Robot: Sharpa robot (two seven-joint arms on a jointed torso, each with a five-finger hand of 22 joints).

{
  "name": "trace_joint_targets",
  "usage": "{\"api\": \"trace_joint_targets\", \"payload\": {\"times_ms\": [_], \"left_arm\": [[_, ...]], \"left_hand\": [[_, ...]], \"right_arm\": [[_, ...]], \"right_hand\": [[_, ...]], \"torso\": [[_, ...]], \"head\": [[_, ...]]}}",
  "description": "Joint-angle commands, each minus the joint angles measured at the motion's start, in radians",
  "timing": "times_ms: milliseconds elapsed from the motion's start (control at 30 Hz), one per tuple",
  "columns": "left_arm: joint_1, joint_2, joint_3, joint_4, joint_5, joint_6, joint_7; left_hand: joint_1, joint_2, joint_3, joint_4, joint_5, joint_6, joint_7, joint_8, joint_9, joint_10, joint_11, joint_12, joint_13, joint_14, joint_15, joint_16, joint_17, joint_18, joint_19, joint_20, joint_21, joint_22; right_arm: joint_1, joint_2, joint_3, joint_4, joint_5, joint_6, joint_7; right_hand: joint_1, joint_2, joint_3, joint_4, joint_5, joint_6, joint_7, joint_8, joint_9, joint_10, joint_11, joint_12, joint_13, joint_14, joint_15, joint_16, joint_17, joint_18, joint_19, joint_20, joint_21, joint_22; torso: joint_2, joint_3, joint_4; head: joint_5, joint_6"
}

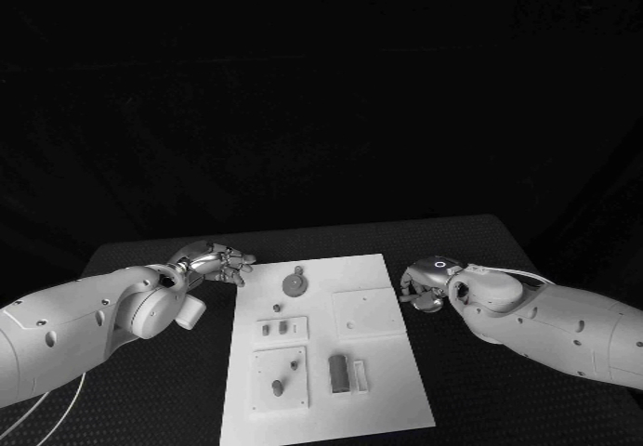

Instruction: Assemble the parts on the task board

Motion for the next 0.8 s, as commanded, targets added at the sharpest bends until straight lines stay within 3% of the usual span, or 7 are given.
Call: {"api": "trace_joint_targets", "payload": {"times_ms": [33, 300, 533, 800], "left_arm": [[0.001, 0.000, 0.001, 0.002, -0.004, 0.013, 0.003], [0.001, -0.001, 0.000, 0.001, -0.004, 0.013, 0.003], [0.001, 0.000, 0.000, 0.001, -0.004, 0.013, 0.002], [0.001, 0.000, 0.000, 0.000, -0.004, 0.012, 0.001]], "left_hand": [[-0.004, 0.005, -0.001, 0.007, -0.003, -0.008, 0.002, 0.006, -0.002, -0.005, 0.000, 0.001, 0.001, -0.007, 0.003, -0.006, 0.001, 0.011, -0.005, 0.003, -0.004, 0.000], [-0.004, 0.005, -0.002, 0.007, -0.003, -0.009, 0.002, 0.006, -0.002, -0.005, 0.000, 0.001, 0.001, -0.007, 0.003, -0.006, 0.001, 0.011, -0.005, 0.003, -0.004, 0.000], [-0.004, 0.006, -0.002, 0.007, -0.003, -0.009, 0.002, 0.006, -0.002, -0.005, 0.000, 0.001, 0.002, -0.007, 0.003, -0.006, 0.001, 0.011, -0.005, 0.003, -0.004, 0.000], [-0.004, 0.006, -0.003, 0.007, -0.003, -0.009, 0.002, 0.006, -0.002, -0.005, 0.000, 0.001, 0.002, -0.007, 0.003, -0.006, 0.001, 0.011, -0.005, 0.003, -0.004, 0.000]], "right_arm": [[-0.011, -0.004, -0.012, 0.002, -0.126, 0.030, 0.040], [-0.010, -0.014, -0.027, 0.019, -0.181, 0.007, 0.101], [-0.010, -0.026, -0.044, 0.028, -0.213, -0.024, 0.117], [-0.007, -0.041, -0.050, 0.037, -0.219, -0.064, 0.138]], "right_hand": [[0.014, -0.003, -0.005, -0.004, 0.003, 0.028, 0.005, 0.003, 0.003, 0.002, -0.010, 0.008, -0.003, 0.010, 0.000, 0.009, 0.008, 0.007, -0.004, -0.001, 0.008, 0.024], [0.017, -0.031, -0.011, -0.003, 0.003, 0.011, 0.000, -0.002, 0.005, 0.010, -0.012, 0.008, -0.014, 0.003, 0.005, 0.009, 0.001, 0.007, -0.010, 0.003, 0.013, 0.022], [0.001, -0.073, -0.009, 0.006, 0.003, 0.018, 0.001, 0.006, 0.011, 0.018, -0.010, 0.014, -0.023, -0.001, 0.007, 0.005, -0.008, 0.007, -0.007, 0.005, 0.013, 0.018], [-0.009, -0.071, 0.003, 0.008, 0.003, 0.032, 0.004, 0.015, 0.015, 0.019, -0.008, 0.026, -0.022, 0.007, 0.005, 0.007, -0.003, 0.007, 0.002, 0.002, 0.013, 0.016]], "torso": [[0.000, -0.0001, 0.0003], [0.000, 0.0000, 0.0000], [0.000, 0.0000, -0.0005], [0.000, 0.0009, 0.0000]], "head": [[-0.003, -0.001], [-0.005, -0.002], [-0.005, -0.002], [-0.008, -0.001]]}}
